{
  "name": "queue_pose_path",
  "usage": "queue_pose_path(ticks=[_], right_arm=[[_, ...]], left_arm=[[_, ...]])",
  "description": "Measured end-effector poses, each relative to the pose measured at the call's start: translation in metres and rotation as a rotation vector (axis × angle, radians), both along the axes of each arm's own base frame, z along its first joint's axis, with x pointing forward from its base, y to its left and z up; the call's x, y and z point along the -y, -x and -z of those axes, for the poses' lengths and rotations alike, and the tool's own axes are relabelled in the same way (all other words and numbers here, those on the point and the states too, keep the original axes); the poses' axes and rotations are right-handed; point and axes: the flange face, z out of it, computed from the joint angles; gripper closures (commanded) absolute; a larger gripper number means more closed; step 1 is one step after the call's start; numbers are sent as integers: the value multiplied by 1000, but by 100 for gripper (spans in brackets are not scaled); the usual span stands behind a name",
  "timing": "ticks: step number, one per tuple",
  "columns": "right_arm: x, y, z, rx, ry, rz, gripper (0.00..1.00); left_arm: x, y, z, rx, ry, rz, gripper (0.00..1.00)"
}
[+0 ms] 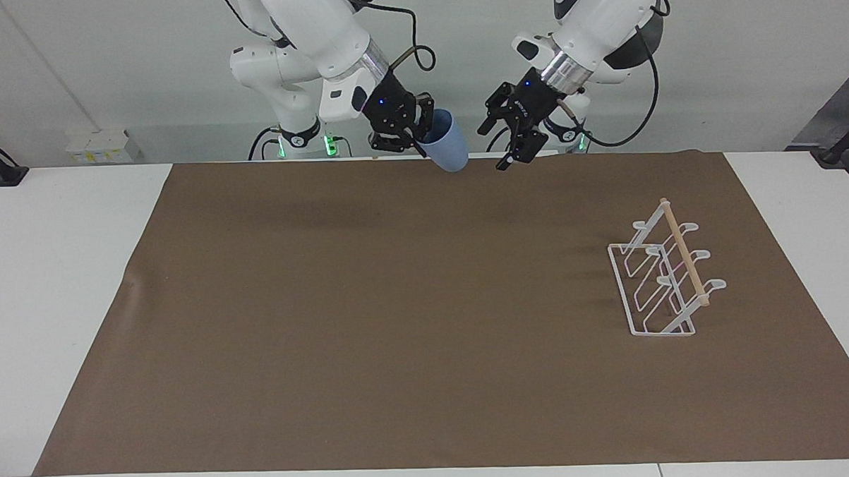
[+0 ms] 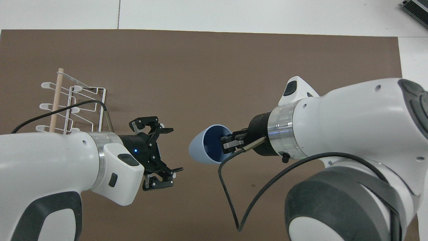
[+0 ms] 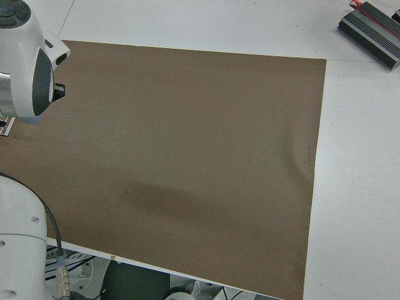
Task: Hang cup on cup holder
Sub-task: 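Close the left gripper on the cup held by the right gripper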
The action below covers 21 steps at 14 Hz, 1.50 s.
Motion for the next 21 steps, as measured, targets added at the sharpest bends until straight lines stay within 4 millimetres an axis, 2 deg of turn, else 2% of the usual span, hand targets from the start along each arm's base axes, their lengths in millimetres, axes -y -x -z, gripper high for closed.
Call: queue_pose_path(ticks=[5,18,20,21], right_arm=[[-6,3,-2,-52,-41,47,100],[-7,6,-2,-82,-52,47,100],[-7,6,-2,-82,-52,47,100],[-7,6,-2,-82,-52,47,100]], left_arm=[[20,9,3,18,42,-36,0],[30,13,-3,-7,136,-73,0],[30,13,-3,-7,138,-73,5],[31,13,-3,-7,140,-74,21]])
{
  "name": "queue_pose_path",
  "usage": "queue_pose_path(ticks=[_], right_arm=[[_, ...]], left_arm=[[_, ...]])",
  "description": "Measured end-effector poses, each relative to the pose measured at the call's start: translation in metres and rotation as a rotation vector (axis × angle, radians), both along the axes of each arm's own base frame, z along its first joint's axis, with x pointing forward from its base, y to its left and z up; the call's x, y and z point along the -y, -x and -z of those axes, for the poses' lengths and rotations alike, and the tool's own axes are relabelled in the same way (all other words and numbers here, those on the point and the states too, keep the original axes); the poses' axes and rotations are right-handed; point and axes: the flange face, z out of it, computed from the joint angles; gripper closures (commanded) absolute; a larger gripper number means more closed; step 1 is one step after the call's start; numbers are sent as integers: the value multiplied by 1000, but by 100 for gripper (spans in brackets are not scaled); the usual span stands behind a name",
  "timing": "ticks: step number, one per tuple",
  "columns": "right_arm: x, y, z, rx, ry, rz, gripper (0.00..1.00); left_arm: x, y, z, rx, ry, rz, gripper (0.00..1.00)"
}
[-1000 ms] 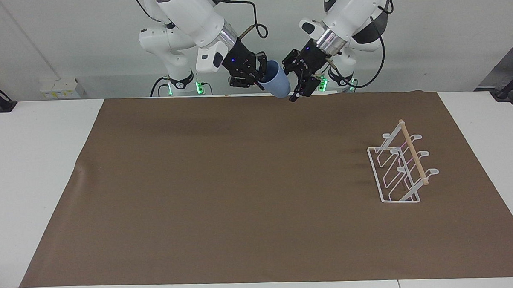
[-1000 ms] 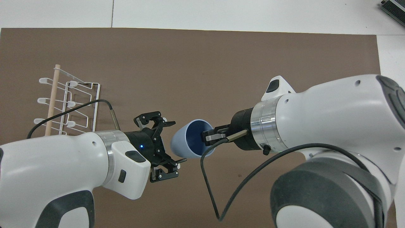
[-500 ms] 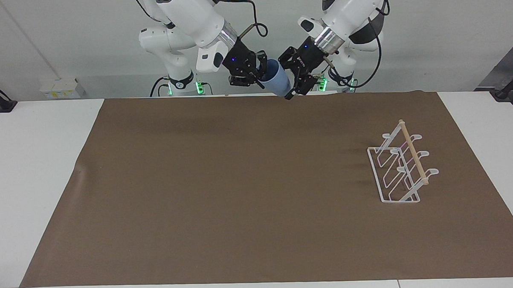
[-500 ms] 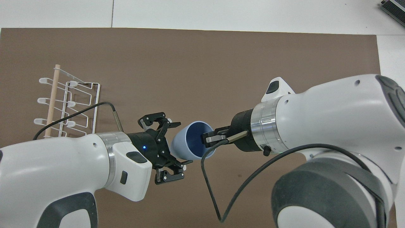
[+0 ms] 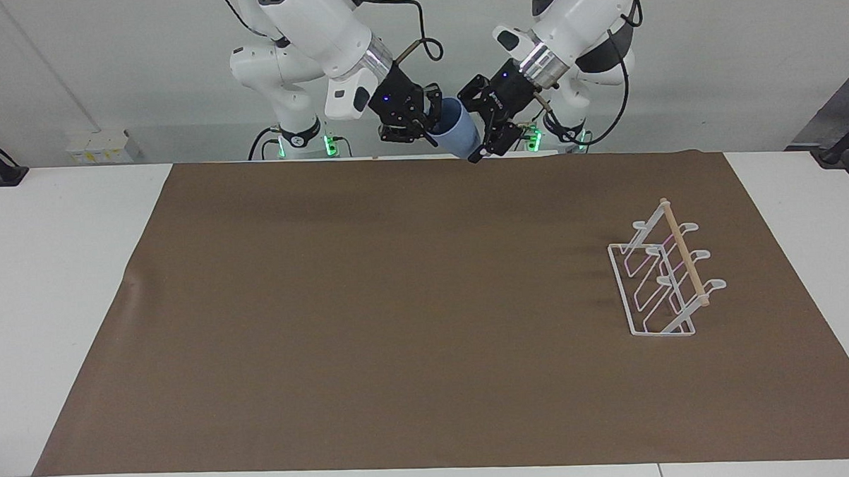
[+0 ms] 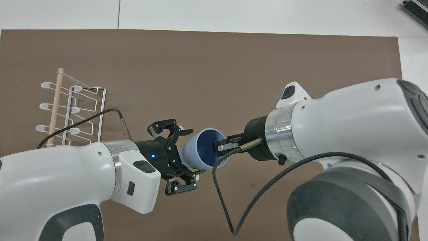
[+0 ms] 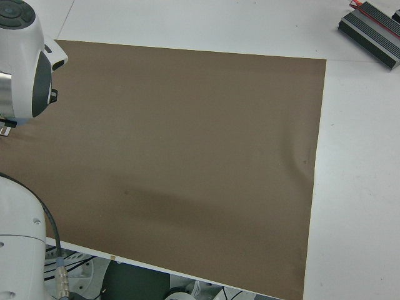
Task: Hang cup on cup holder
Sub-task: 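Close the left gripper on the cup held by the right gripper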
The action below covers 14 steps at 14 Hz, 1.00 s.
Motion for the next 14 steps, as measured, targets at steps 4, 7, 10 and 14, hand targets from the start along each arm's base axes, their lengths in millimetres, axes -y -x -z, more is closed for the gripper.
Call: queue_pose_path(ticks=[4,7,10,14], right_arm=[[4,-2,-1,1,-3,9,100],[4,-2,-1,2,-3,9,100],[4,-2,-1,1,-3,9,78],[1,1,0,-6,0,-2,0]], left_arm=[[2,3,-4,26,4,30,100],[1,3,-4,26,5,30,100],[1,3,-4,25,6,30,100],[0,2,-6,12,7,35,100]])
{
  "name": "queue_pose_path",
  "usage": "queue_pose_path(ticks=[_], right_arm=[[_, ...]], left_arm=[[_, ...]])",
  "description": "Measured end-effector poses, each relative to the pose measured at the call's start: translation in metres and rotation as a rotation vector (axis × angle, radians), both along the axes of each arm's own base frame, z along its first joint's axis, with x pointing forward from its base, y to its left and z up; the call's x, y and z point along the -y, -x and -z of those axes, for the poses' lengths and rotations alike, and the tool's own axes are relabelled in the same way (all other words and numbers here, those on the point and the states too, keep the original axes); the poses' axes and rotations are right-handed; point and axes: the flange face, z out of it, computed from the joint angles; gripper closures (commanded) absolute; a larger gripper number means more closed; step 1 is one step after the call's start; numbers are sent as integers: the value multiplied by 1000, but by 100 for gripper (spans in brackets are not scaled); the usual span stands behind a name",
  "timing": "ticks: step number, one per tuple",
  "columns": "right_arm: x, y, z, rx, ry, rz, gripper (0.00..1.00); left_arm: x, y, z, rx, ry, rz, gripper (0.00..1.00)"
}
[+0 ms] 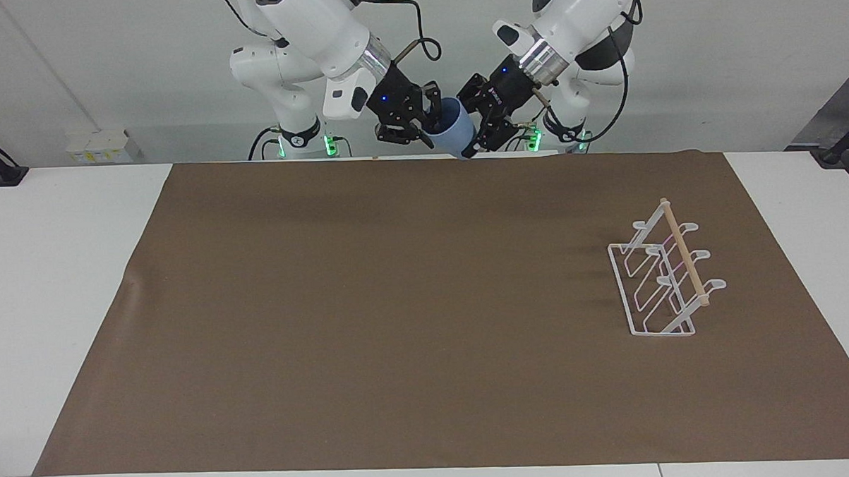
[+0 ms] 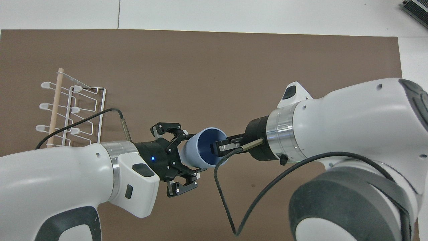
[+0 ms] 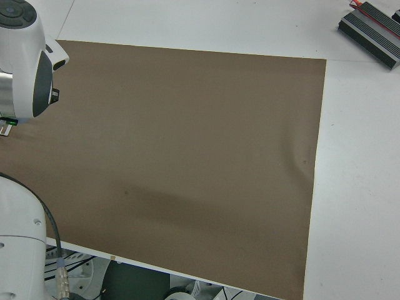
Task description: Hang cup on cup holder
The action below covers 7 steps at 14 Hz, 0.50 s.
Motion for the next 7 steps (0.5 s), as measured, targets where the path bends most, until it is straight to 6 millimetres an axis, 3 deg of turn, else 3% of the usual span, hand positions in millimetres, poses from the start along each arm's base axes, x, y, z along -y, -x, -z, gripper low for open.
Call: queue_pose_path(ticks=[7], right_arm=[[0,0,-1,1,0,-1,0]], left_arm=[[-2,0,1,-16,-4,6,100]])
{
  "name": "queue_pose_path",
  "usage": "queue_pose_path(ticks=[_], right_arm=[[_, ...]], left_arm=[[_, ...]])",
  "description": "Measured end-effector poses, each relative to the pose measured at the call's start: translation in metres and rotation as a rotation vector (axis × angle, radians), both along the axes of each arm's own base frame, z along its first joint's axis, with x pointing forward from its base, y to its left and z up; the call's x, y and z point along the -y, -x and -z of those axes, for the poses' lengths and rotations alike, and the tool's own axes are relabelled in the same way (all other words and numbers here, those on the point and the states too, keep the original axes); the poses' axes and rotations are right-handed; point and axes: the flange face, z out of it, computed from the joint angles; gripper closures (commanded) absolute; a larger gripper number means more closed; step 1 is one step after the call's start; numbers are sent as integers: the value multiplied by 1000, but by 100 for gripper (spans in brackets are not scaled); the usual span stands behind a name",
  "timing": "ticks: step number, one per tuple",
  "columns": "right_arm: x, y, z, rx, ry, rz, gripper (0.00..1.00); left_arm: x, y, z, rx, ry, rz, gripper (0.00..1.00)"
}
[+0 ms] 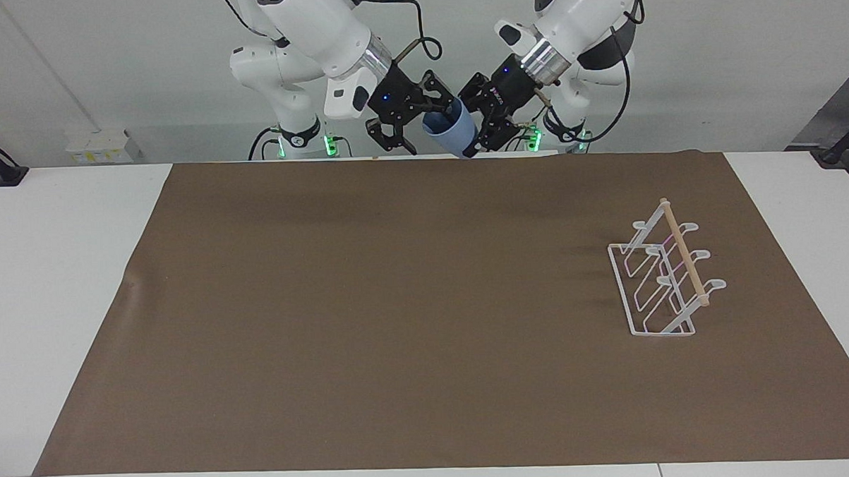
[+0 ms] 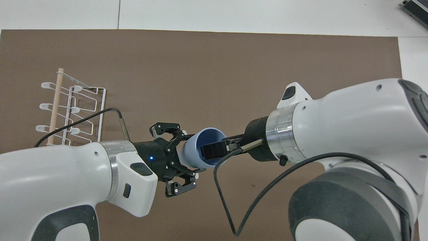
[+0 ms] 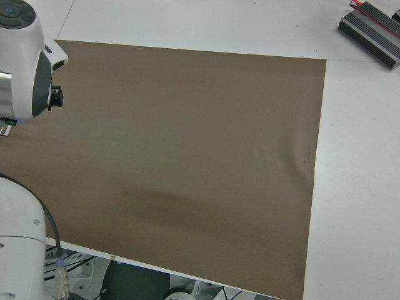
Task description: Hang cup on cup holder
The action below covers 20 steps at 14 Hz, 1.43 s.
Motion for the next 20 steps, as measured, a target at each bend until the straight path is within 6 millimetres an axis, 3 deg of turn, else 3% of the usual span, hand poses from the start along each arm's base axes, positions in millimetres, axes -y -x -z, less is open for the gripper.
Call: queue_pose_path(ticks=[4,7,10,14,18,20], right_arm=[[0,0,0,0,0,0,0],[1,-1,-1,2,-1,2,0],[3,-3,-1,6,-2,10,0],[9,-11,-6,52,-20,53,0],[14,-24,-11,123,-46,112,0],[20,-31,-10,142,-53,141,0]], left_arm=[[-18,-5,12,-30,-108,36,100],[-58,-20,23,-53,-261,32,100],[-99,-32,18,-59,-452,6,100],[-124,-39,15,-19,-695,-38,100],[-168,-50,18,-17,-898,-93,100],[-180,-54,15,14,-1020,-98,100]])
